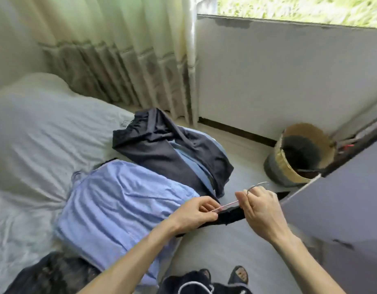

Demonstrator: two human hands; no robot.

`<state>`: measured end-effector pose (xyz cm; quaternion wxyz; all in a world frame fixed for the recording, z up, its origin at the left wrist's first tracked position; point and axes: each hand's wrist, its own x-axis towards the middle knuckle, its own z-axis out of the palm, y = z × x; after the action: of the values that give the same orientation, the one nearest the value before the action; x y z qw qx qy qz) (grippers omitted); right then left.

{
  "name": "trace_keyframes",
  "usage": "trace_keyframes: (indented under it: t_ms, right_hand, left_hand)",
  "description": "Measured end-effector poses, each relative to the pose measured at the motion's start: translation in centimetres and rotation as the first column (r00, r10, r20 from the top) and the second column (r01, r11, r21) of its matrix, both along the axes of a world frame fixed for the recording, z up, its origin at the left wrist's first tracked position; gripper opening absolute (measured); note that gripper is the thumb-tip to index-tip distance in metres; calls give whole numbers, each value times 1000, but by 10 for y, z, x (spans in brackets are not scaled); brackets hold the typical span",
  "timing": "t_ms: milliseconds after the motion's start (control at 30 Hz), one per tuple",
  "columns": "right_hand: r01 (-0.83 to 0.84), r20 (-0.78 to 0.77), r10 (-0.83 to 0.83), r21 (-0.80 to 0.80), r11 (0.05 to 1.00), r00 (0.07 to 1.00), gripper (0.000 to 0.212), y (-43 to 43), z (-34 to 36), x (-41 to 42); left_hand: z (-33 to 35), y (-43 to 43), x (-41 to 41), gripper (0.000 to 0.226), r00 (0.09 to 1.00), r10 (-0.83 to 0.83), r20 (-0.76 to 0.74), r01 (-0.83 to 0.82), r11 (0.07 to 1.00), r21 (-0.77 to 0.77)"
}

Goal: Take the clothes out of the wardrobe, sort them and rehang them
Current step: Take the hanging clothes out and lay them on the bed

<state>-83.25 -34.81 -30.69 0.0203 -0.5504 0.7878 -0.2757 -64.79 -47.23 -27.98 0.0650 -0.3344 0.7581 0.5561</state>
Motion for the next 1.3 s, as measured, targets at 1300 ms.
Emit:
trace_keyframes:
  t_ms: [1300]
  right_hand:
    - [-629, 787, 134, 364, 687, 602, 50, -269, -50, 124]
  left_hand:
    - [78, -222, 234, 19, 217, 887, -407, -922, 49, -384]
